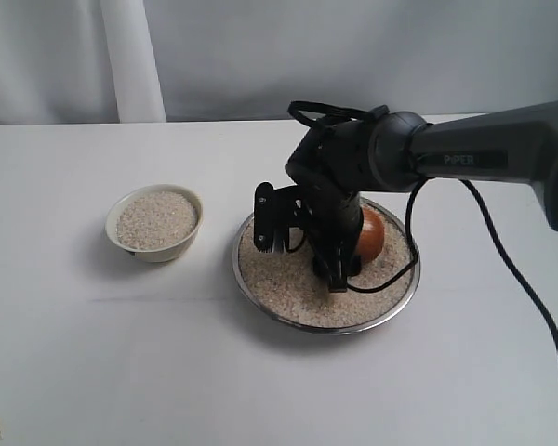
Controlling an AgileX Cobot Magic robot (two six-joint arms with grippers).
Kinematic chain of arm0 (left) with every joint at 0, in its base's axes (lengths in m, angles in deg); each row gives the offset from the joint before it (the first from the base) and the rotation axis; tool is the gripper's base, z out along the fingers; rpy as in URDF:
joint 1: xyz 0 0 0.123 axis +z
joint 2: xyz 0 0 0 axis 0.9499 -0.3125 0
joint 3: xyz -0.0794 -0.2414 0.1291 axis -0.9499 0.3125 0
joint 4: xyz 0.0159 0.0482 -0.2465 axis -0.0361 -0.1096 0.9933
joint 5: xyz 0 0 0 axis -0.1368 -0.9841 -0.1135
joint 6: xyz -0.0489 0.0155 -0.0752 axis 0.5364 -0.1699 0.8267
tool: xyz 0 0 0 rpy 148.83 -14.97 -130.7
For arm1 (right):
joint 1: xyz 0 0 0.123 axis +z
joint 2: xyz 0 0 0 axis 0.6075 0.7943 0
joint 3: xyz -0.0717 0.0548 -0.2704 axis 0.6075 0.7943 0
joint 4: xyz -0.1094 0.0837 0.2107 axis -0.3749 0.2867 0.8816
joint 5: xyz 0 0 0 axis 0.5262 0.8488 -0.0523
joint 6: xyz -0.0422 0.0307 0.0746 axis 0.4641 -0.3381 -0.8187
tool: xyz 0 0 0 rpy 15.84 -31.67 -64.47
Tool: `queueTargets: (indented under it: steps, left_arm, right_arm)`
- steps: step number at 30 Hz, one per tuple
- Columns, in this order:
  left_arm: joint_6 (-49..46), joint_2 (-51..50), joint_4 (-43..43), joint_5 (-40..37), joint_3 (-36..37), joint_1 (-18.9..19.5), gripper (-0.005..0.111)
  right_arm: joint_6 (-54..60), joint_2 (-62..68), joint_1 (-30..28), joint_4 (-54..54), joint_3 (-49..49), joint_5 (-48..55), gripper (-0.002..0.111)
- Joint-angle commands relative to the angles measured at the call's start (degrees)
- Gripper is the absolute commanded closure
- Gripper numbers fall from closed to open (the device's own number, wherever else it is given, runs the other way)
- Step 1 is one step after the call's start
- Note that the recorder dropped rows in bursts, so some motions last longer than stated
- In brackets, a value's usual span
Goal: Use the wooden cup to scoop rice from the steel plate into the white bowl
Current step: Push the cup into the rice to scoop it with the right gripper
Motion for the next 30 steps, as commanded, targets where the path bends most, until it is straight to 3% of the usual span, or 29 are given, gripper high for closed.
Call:
queueTargets:
  steps: [1,6,12,25,30]
  left_arm:
    - [0.2,0.0,0.2,0.4,0.1,-0.3,0.107]
    - [0.2,0.0,0.2,0.4,0.1,-0.3,0.107]
    - [0.2,0.0,0.2,0.4,0.1,-0.3,0.107]
    - [0.2,0.0,0.2,0.4,0.1,-0.3,0.107]
    - [0.2,0.0,0.2,0.4,0.1,-0.3,0.107]
  right_arm:
    - [-0.7,3.8,0.1,7.7,1.4,-4.5,0.108]
    - [-1.1,3.4,0.1,8.2,4.2,-7.3,0.108]
    - [-4.2,0.8,-0.8,8.9,11.5,-18.0,0.108]
    - [-4.9,-3.8,-8.7,14.4,22.1,-29.7,0.108]
    - [-4.9,-6.9,-12.6,16.2,30.4,-43.1,0.108]
